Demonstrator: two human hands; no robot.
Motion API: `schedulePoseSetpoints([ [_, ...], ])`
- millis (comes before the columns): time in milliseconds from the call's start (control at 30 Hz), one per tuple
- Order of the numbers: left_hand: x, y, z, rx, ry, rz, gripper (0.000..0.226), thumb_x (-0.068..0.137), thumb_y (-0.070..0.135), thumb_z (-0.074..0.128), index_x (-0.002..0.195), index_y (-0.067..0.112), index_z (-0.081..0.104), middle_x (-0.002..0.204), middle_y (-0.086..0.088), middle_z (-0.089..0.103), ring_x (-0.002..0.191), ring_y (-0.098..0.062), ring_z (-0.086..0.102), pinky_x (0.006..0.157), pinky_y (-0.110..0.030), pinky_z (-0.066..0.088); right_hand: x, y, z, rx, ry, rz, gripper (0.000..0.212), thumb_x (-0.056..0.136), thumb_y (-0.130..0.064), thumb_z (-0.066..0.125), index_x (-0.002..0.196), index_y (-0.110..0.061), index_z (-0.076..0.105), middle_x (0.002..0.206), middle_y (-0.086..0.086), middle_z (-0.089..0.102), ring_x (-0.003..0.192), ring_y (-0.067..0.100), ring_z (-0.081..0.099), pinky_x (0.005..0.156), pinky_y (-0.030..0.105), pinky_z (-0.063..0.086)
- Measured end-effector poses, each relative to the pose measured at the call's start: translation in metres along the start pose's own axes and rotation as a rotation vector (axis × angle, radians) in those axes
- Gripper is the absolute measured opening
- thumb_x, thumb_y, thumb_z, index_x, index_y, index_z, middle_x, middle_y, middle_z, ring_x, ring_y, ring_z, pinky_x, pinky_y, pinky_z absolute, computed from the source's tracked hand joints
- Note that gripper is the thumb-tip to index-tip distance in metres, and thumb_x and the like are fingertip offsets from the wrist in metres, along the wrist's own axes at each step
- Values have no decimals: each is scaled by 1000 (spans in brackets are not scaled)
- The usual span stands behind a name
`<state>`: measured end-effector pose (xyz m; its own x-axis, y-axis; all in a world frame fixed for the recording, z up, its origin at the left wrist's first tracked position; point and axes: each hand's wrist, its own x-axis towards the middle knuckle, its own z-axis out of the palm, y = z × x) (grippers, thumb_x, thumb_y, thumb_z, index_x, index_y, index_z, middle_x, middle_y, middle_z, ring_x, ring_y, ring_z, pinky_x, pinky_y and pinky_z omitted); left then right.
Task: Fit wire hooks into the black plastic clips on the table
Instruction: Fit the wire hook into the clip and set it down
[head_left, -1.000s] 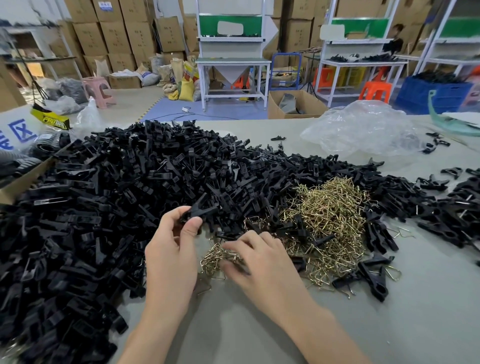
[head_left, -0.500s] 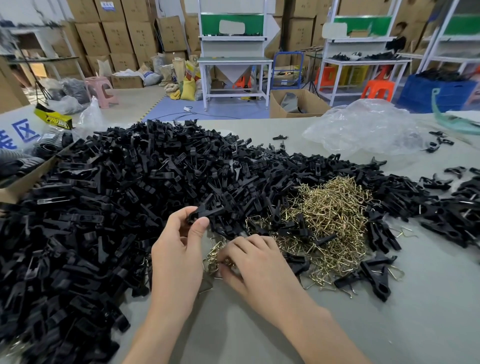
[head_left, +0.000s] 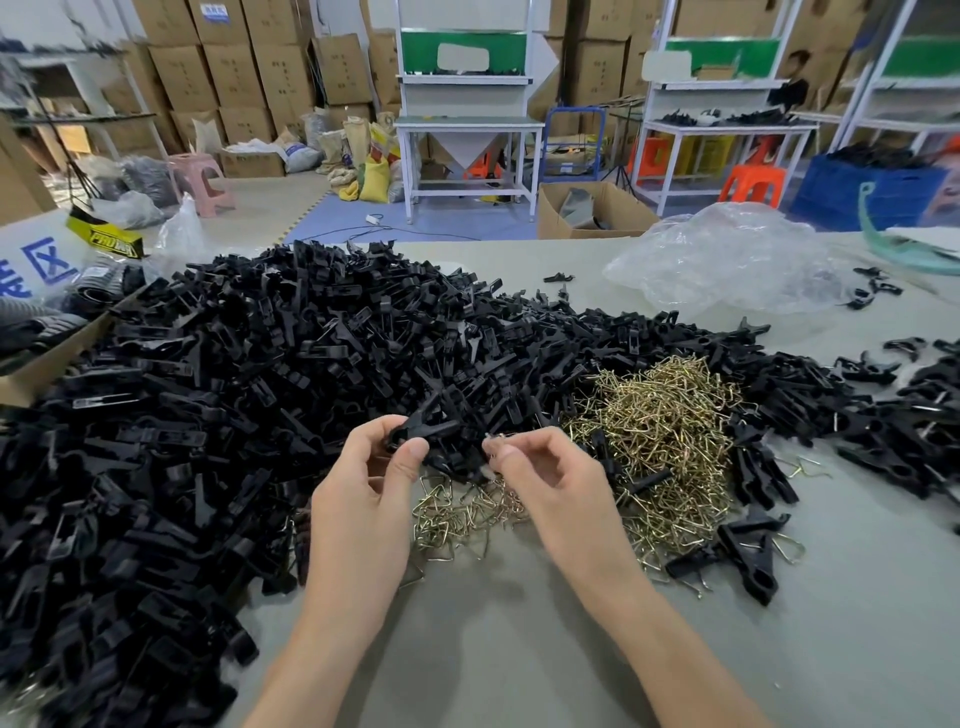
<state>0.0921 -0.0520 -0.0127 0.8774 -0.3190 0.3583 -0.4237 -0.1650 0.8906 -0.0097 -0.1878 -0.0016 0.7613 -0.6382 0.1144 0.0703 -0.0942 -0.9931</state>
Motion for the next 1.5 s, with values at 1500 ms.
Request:
schedulePoseSetpoints([
  [1500, -13, 10, 11, 128, -155, 208, 35, 89, 28, 70, 105, 55, 53, 102, 35, 60, 90, 8, 59, 71, 0, 39, 5, -5, -5, 574, -115, 308, 15, 73, -22, 78, 84, -12, 81, 90, 5, 73, 74, 9, 64, 73, 25, 58],
])
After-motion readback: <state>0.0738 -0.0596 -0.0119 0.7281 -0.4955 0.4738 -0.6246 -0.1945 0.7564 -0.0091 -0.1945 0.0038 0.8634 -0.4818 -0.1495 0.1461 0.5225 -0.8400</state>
